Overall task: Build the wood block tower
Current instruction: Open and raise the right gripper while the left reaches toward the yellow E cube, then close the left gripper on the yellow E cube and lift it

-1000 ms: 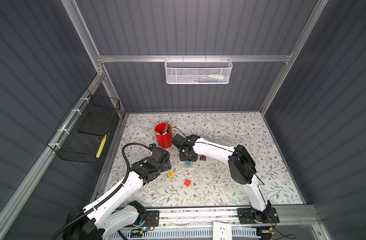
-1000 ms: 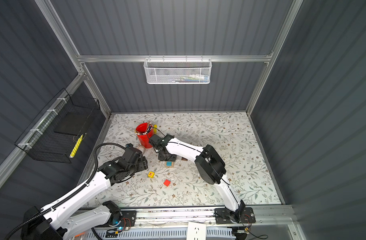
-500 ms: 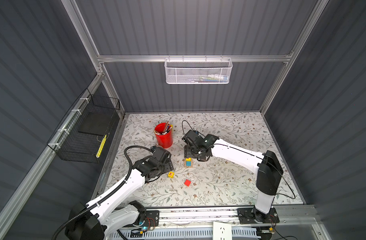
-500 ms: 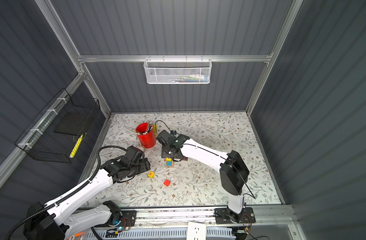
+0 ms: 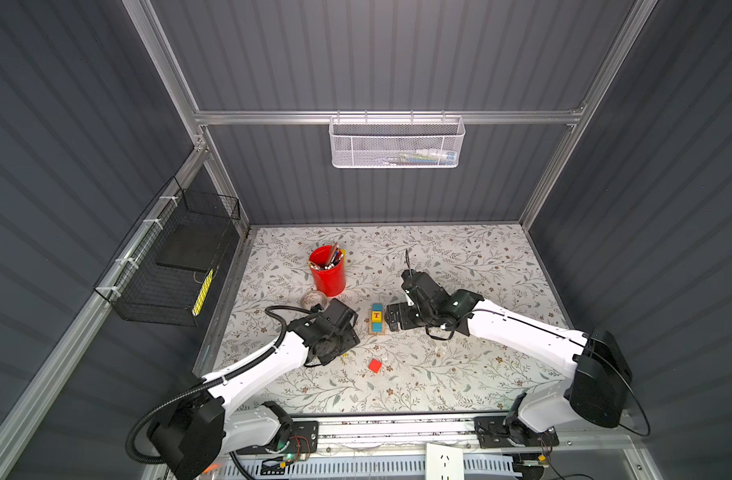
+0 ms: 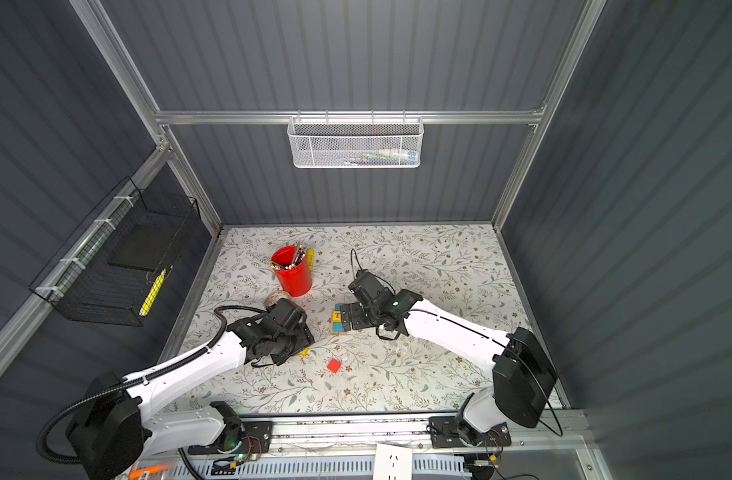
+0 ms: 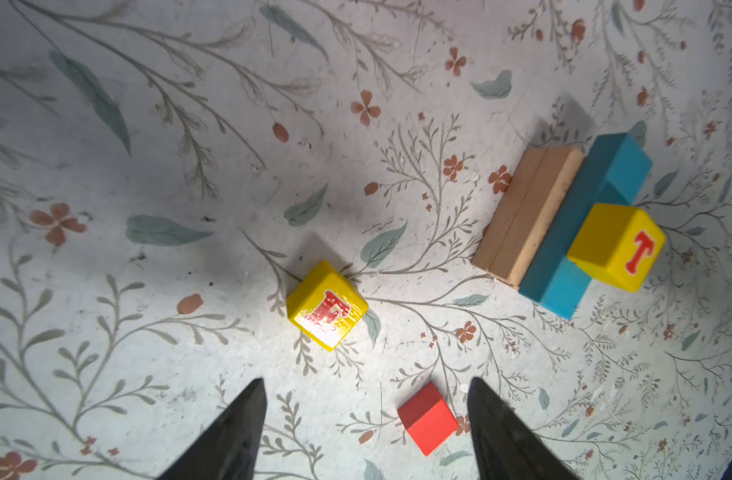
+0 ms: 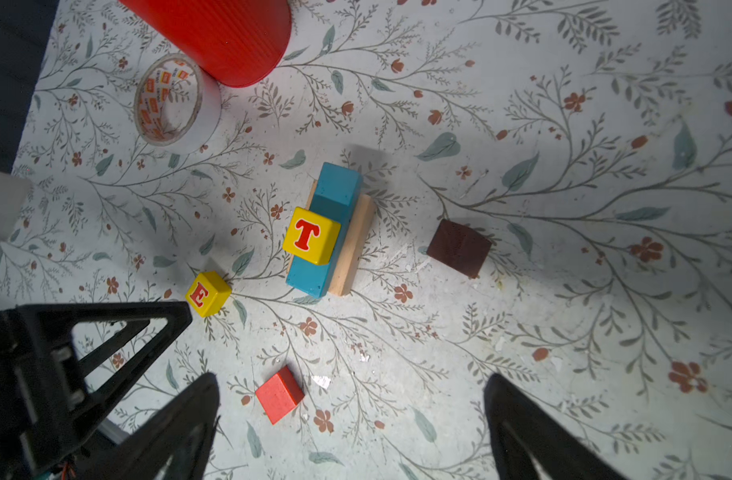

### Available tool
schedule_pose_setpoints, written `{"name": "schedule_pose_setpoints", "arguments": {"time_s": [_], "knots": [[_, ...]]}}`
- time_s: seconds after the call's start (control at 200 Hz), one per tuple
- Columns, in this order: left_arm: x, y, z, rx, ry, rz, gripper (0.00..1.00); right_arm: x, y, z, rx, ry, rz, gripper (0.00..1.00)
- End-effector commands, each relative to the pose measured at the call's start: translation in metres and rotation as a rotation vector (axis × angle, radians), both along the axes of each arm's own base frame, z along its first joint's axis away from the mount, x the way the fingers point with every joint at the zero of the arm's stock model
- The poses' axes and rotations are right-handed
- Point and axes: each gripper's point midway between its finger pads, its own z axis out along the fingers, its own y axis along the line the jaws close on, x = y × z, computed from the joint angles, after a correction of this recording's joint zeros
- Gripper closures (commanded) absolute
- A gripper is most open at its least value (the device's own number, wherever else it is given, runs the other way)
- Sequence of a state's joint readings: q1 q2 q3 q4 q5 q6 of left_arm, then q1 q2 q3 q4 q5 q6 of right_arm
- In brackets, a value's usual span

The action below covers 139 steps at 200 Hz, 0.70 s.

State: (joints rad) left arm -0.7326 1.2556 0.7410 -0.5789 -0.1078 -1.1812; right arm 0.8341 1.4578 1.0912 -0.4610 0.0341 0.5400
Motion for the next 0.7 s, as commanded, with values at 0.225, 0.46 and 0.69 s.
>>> {"name": "schedule_pose_setpoints", "arguments": {"time_s": [0.225, 0.46, 0.69], "knots": [[0.003, 0.003, -0.025, 0.050, 0.064, 0.165, 0.28, 0.008, -0.010, 0.010, 0.116, -0.040, 0.056, 0.01], [0.011, -0.001, -0.035, 0.062, 0.065, 0.188, 0.33, 0.010, -0.017, 0.003, 0.111, -0.030, 0.036, 0.01], [0.026, -0.007, -0.035, 0.095, 0.032, 0.161, 0.39, 0.012, -0.023, 0.000, 0.109, -0.027, 0.018, 0.01]]}}
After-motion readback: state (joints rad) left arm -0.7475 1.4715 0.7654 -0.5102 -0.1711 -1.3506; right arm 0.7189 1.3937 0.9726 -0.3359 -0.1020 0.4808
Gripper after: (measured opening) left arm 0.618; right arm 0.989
